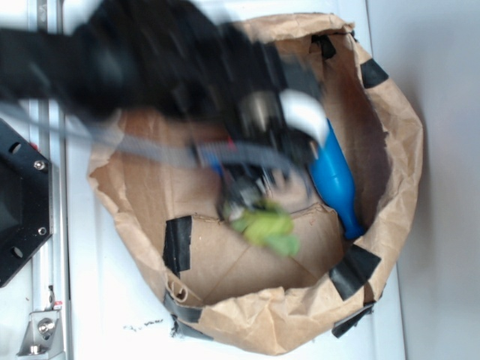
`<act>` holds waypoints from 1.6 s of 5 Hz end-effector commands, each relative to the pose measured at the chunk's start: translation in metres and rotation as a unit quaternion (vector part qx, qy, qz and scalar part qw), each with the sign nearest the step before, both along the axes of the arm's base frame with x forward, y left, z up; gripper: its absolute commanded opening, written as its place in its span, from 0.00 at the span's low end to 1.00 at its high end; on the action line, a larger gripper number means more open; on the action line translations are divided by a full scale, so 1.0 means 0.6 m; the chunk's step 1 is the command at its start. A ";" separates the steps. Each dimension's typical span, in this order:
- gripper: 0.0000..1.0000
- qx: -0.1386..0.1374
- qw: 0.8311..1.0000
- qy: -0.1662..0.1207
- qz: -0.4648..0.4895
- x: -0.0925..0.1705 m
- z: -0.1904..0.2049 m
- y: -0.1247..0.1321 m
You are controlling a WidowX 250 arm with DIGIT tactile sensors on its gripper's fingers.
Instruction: Grab the green animal.
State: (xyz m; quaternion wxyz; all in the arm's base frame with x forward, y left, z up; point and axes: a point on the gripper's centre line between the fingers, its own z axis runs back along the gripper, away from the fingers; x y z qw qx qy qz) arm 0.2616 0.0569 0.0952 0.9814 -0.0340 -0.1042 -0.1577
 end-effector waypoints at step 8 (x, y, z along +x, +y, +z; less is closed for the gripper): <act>1.00 -0.038 0.995 -0.013 -0.087 -0.012 0.008 -0.103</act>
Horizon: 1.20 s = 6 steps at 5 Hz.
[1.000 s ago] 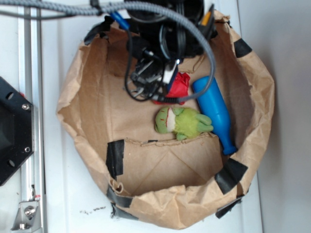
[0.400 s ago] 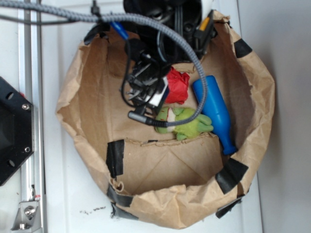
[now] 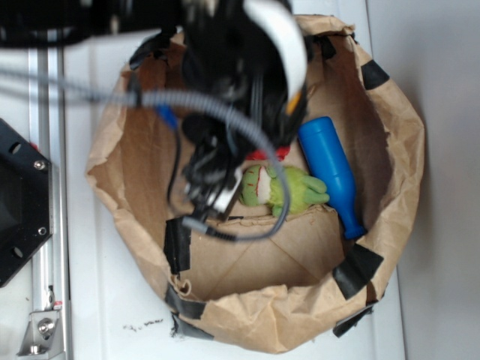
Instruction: Grab the green animal.
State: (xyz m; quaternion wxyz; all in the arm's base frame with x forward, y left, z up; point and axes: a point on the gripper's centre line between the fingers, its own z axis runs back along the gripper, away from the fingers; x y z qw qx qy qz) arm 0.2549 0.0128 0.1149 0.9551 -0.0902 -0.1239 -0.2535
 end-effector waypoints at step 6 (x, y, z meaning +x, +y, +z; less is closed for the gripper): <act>1.00 0.013 0.999 0.027 0.035 -0.140 -0.124 -0.109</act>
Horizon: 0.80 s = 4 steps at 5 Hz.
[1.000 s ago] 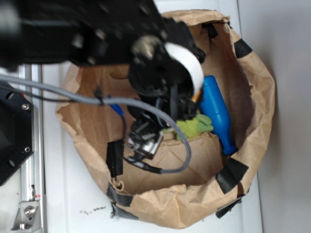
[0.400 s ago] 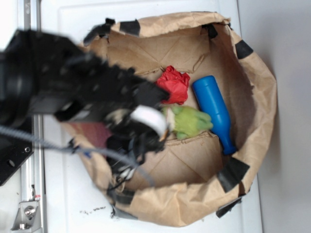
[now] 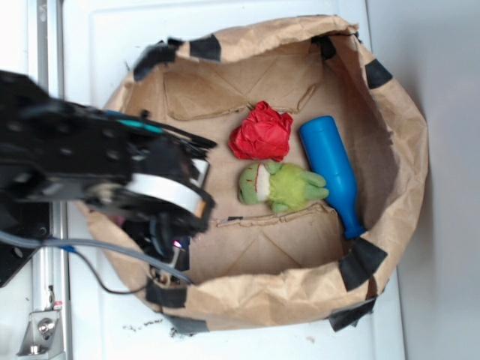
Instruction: Grab the green animal.
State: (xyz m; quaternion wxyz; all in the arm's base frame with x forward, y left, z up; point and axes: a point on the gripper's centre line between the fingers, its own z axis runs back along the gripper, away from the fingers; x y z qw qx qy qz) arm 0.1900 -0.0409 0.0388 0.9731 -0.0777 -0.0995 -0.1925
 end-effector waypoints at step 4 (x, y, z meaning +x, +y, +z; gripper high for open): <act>1.00 -0.015 0.997 -0.036 0.070 0.009 0.082 0.026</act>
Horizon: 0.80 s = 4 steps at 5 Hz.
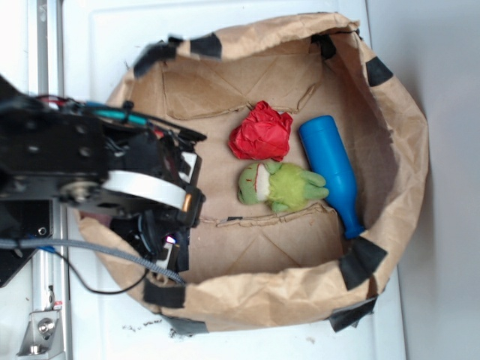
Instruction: Grab the green animal.
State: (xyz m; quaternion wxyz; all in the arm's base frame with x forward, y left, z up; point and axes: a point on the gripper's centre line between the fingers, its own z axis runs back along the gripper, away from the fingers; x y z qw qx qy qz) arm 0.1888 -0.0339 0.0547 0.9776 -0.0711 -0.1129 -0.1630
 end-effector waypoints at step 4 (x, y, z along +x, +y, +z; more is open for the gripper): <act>1.00 -0.012 0.999 0.001 0.049 0.065 0.075 0.022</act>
